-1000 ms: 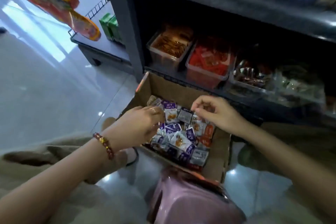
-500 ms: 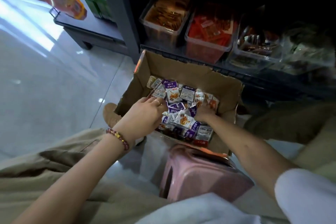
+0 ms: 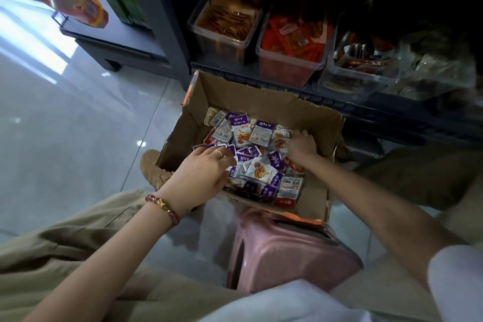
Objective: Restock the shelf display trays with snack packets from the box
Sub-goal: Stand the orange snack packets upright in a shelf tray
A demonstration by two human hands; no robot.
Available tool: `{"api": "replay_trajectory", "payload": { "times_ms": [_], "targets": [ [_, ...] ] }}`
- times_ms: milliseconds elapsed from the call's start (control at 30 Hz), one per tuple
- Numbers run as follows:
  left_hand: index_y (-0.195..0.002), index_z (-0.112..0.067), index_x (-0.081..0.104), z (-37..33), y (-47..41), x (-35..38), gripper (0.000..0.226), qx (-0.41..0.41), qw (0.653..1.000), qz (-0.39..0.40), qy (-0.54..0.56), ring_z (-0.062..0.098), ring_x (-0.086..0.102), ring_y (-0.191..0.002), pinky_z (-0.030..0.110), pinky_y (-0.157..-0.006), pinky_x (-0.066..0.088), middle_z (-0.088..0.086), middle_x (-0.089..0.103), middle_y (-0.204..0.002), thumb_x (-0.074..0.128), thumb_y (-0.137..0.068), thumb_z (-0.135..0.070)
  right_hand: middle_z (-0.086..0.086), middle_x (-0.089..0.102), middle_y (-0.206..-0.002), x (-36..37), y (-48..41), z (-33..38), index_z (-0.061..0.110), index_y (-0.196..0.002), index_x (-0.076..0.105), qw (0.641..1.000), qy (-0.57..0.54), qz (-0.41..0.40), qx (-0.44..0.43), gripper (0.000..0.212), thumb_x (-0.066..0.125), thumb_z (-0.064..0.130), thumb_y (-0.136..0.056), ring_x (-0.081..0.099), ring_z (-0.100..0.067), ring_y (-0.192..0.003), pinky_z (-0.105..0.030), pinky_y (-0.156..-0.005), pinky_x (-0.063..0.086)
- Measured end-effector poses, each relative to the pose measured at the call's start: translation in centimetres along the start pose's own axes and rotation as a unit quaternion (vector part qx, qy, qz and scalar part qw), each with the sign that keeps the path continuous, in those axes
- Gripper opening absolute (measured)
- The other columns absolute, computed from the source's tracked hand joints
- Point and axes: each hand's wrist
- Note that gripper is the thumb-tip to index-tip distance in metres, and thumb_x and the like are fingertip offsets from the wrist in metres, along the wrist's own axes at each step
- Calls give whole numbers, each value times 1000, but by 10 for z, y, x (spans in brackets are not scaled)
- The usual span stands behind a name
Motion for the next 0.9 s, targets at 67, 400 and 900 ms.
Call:
{"api": "replay_trajectory", "payload": {
  "times_ms": [67, 400, 900],
  "targets": [
    [-99, -18, 69, 0, -2, -1, 27, -21, 1000, -11, 18, 22, 66, -94, 35, -84, 51, 1, 67, -105, 76, -73, -15, -12, 52, -129, -18, 0, -1, 4, -119, 60, 997, 5, -71, -43, 31, 59, 12, -89, 47, -28, -117, -35, -99, 35],
    [-137, -18, 41, -20, -2, -2, 57, -177, 960, 15, 217, 19, 54, -114, 38, -89, 50, 2, 47, -136, 66, -87, -24, 16, 61, -97, -70, 70, 13, 20, -67, 64, 887, -273, -14, -372, 29, 60, -7, -78, 58, -2, -96, -23, -88, 46],
    [-133, -14, 49, -12, 2, -2, 48, -359, 896, -19, 261, 19, 62, -106, 24, -82, 50, 5, 63, -121, 65, -89, -17, -7, 39, -146, 21, 24, 4, 19, -144, 36, 980, 23, 195, -35, 46, 35, 16, -98, 45, -25, -128, -31, -92, 44]
  ]
}}
Point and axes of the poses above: each hand's wrist, its own y-axis away from the middle knuckle, its own x-axis out of the palm, z = x × y
